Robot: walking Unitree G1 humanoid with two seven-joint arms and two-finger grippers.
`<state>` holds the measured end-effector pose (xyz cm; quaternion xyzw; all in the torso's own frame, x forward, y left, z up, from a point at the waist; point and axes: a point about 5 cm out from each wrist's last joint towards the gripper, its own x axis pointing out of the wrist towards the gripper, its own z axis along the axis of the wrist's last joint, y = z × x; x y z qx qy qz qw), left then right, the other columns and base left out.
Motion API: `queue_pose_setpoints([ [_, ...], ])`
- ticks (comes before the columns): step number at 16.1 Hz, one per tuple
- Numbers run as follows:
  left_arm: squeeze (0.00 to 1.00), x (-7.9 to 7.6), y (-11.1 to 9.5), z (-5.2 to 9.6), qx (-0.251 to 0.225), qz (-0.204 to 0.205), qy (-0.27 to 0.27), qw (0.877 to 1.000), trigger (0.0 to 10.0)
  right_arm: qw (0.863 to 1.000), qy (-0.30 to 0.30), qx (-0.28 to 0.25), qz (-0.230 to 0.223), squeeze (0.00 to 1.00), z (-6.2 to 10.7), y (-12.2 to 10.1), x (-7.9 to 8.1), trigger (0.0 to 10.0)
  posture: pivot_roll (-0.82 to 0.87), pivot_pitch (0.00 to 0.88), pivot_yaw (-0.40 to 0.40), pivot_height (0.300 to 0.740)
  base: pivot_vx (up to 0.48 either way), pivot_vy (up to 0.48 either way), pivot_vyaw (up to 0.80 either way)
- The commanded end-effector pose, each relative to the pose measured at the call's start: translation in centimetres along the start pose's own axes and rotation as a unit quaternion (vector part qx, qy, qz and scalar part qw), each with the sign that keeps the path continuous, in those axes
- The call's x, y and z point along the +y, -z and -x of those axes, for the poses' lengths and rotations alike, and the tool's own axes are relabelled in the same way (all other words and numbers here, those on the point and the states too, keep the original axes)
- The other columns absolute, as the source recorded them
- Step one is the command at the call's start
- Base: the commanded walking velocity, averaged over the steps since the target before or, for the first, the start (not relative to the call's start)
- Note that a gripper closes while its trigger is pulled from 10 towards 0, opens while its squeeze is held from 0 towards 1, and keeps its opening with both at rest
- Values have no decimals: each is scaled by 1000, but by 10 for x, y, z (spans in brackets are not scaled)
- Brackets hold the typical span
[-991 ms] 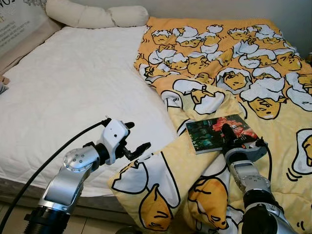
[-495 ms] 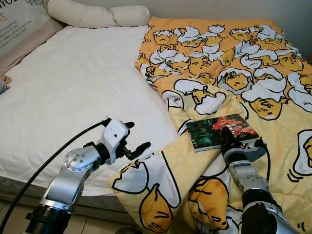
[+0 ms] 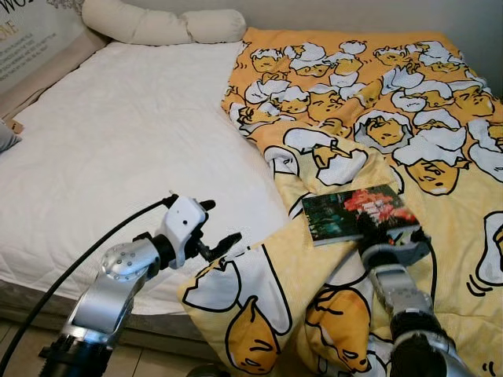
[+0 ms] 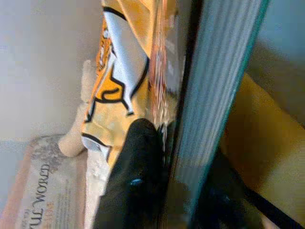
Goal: Clean up the room
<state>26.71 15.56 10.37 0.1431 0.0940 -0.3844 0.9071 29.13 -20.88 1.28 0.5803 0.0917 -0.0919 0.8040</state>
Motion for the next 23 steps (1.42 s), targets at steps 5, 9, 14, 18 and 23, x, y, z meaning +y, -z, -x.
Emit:
queue_pose_setpoints([
  [5,580,-6,4,3,8,-1,-10,1000,10000,994,-26,-67,84,0,8,-22,16,0,60,0,79,740,0,0,0],
  [9,580,-12,8,1,10,3,-19,1000,10000,929,-15,-64,365,0,15,-19,35,0,46,0,83,740,0,0,0],
  [14,584,-9,7,-1,0,4,-58,998,10000,835,-85,-110,532,0,18,-8,76,0,41,0,84,740,0,0,0],
  [18,573,-10,7,-6,-12,21,-117,993,10000,810,-38,-113,575,0,20,-5,70,0,48,0,71,740,0,0,0],
  [23,573,-18,8,-8,-13,17,-112,994,10000,804,-13,-116,584,0,21,-9,63,0,38,0,79,740,0,0,0],
])
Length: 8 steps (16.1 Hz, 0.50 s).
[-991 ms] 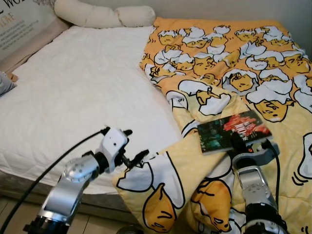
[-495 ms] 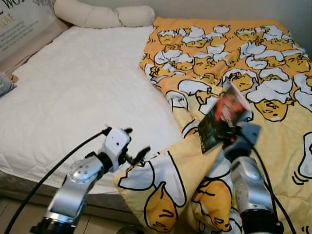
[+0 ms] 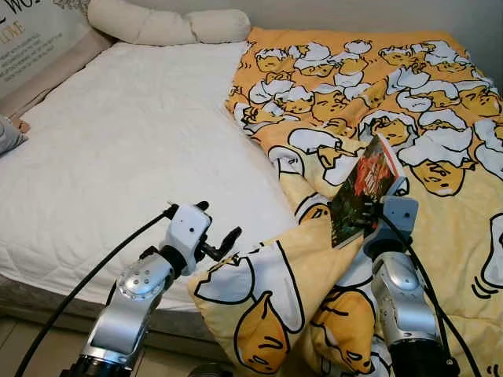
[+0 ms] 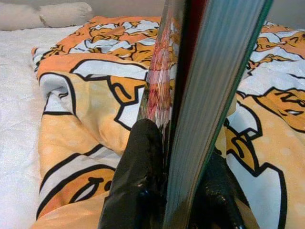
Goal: Clean up the room
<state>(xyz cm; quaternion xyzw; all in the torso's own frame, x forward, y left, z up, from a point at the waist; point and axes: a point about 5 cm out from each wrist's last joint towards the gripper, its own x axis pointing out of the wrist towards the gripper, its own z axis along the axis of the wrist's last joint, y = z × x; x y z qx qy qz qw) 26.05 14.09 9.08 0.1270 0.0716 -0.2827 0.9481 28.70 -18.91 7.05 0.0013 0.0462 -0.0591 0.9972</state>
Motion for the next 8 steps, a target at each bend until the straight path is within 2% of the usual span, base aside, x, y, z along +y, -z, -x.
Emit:
queue_pose_setpoints([
  [1,573,-1,0,0,1,-7,-2,1000,10000,1000,0,-5,0,0,-1,-3,-4,10000,35,0,82,740,0,0,0],
  [2,569,-1,0,-1,0,-7,-2,1000,10000,998,-11,17,-53,0,-1,3,-2,10000,33,0,85,740,0,0,0],
  [3,573,0,-1,-2,-1,-9,-2,1000,10000,962,-28,64,-262,0,-3,12,1,10000,31,0,90,740,0,0,0],
  [4,569,1,-1,-3,-1,-10,-2,1000,10000,950,-31,71,-301,0,-4,15,0,10000,32,0,91,740,0,0,0],
  [5,569,2,-2,-3,-1,-11,-2,1000,10000,933,-33,96,-346,0,-4,21,-3,10000,32,0,92,740,0,0,0],
  [7,573,4,-3,-3,0,-14,-3,1000,10000,917,-37,142,-371,0,-4,32,-6,10000,38,0,90,740,0,0,0],
  [8,573,6,-3,-3,0,-15,-4,1000,10000,916,-41,157,-366,0,-3,36,-6,10000,41,0,89,740,0,0,0],
])
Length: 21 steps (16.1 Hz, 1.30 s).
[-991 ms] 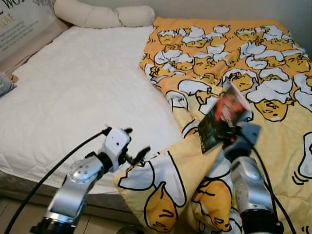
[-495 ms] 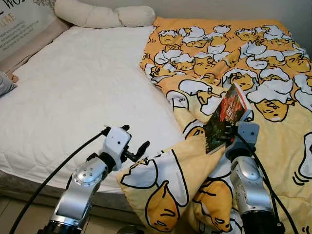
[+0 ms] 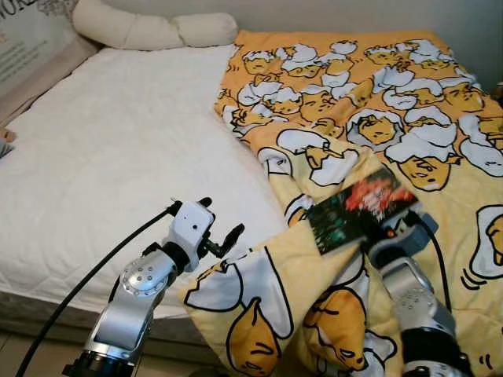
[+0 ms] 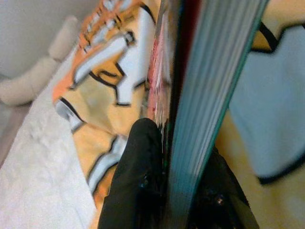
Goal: Clean up the room
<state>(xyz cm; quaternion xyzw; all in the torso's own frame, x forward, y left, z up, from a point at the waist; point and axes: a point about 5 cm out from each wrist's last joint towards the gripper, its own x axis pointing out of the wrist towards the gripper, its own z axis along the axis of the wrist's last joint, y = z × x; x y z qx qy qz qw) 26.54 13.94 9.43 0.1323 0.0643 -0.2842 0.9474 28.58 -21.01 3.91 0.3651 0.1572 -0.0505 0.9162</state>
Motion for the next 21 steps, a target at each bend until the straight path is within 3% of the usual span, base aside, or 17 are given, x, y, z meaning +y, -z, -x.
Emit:
queue_pose_setpoints([
  [1,573,6,1,1,8,-11,-7,1000,10000,998,7,57,-13,0,-2,20,-1,10000,43,0,89,740,0,0,0],
  [2,569,8,1,2,9,-12,-9,1000,10000,994,65,87,-29,0,-1,28,-16,10000,44,0,90,740,0,0,0],
  [3,569,8,1,2,9,-12,-9,1000,10000,993,72,92,-33,0,-1,29,-18,10000,44,0,90,740,0,0,0],
  [4,573,8,1,2,10,-13,-10,1000,10000,993,66,90,-32,584,-1,31,-18,10000,51,0,93,740,0,0,0],
  [5,573,9,1,2,10,-14,-10,1000,10000,994,59,85,-39,1000,-2,30,-17,10000,51,0,92,740,0,0,0],
  [7,569,9,0,3,10,-14,-11,1000,10000,995,67,65,-44,1000,-2,26,-17,10000,55,0,88,740,0,0,0],
  [8,569,9,1,3,10,-14,-13,1000,10000,995,73,59,-38,714,-1,23,-17,10000,54,0,87,740,0,0,0],
  [9,569,9,1,4,10,-13,-13,1000,10000,995,73,57,-32,0,0,22,-17,10000,54,0,87,740,0,0,0],
  [12,561,8,1,5,12,-12,-13,1000,10000,993,85,53,55,0,6,19,-17,10000,50,0,86,740,0,0,0],
  [17,573,10,1,5,11,-12,-15,1000,10000,994,75,21,71,0,15,10,2,10000,51,0,88,740,0,0,0],
  [21,569,12,2,7,14,-13,-19,1000,10000,985,85,14,151,0,16,-2,17,10000,54,0,82,740,0,0,0],
])
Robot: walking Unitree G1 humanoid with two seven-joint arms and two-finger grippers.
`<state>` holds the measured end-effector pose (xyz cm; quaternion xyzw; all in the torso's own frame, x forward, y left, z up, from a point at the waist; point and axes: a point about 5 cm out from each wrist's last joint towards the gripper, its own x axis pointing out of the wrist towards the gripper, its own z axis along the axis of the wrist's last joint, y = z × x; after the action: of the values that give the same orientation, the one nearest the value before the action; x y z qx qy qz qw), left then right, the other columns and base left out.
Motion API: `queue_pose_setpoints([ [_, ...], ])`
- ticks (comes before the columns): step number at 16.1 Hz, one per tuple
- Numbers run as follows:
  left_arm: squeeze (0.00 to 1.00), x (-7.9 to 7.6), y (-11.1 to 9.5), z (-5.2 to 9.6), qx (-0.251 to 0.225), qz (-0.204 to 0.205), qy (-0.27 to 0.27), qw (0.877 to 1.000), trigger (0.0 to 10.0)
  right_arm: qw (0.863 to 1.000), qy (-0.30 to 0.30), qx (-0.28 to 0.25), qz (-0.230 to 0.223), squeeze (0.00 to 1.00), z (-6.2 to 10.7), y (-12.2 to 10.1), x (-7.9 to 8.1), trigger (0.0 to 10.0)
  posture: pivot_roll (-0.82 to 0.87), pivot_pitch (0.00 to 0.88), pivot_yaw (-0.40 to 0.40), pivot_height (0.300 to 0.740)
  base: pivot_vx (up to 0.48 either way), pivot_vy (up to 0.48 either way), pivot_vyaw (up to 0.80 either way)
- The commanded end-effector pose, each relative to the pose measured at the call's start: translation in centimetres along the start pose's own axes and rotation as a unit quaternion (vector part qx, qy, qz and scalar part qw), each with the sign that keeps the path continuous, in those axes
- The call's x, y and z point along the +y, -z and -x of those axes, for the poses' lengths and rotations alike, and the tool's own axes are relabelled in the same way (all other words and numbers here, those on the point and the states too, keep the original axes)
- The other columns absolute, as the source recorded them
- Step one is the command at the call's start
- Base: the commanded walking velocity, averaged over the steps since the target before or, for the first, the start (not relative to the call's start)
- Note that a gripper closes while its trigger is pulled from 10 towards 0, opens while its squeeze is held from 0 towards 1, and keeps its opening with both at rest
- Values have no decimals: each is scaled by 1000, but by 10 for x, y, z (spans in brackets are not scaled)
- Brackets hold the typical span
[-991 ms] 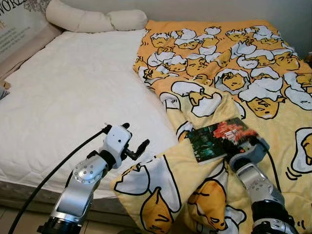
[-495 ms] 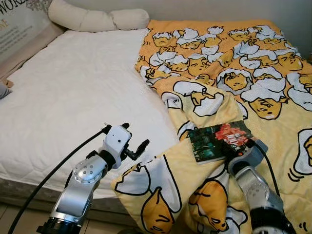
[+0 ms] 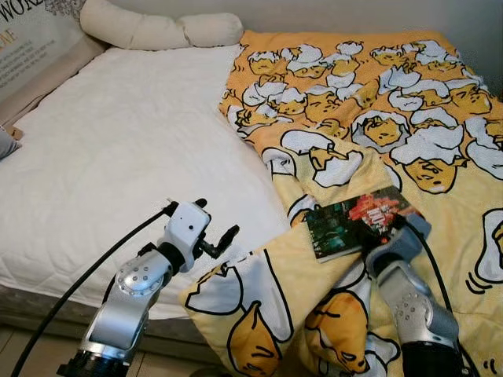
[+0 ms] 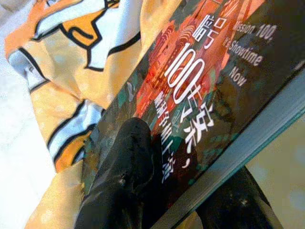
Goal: Clean up the room
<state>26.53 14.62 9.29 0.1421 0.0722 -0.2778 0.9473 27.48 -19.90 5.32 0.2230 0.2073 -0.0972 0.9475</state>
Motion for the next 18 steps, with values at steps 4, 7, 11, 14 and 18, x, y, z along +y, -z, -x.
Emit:
queue_pose_setpoints([
  [4,569,6,-1,4,3,-6,-14,1000,10000,989,30,-46,135,0,1,-20,6,10000,52,0,81,740,0,0,0],
  [7,565,5,-1,3,3,-5,-15,1000,10000,986,47,-48,155,0,-1,-21,6,10000,55,0,76,740,0,0,0],
  [11,569,4,1,5,8,-7,-9,1000,10000,986,39,-66,147,0,-4,-24,11,10000,53,0,92,740,0,0,0],
  [14,569,9,-1,4,6,-12,-12,1000,10000,992,35,-63,107,0,-6,-22,13,0,59,0,96,740,0,0,0],
  [18,573,9,-1,3,6,-13,-12,1000,10000,992,29,-73,96,0,-7,-23,15,0,56,0,100,740,0,0,0],
])
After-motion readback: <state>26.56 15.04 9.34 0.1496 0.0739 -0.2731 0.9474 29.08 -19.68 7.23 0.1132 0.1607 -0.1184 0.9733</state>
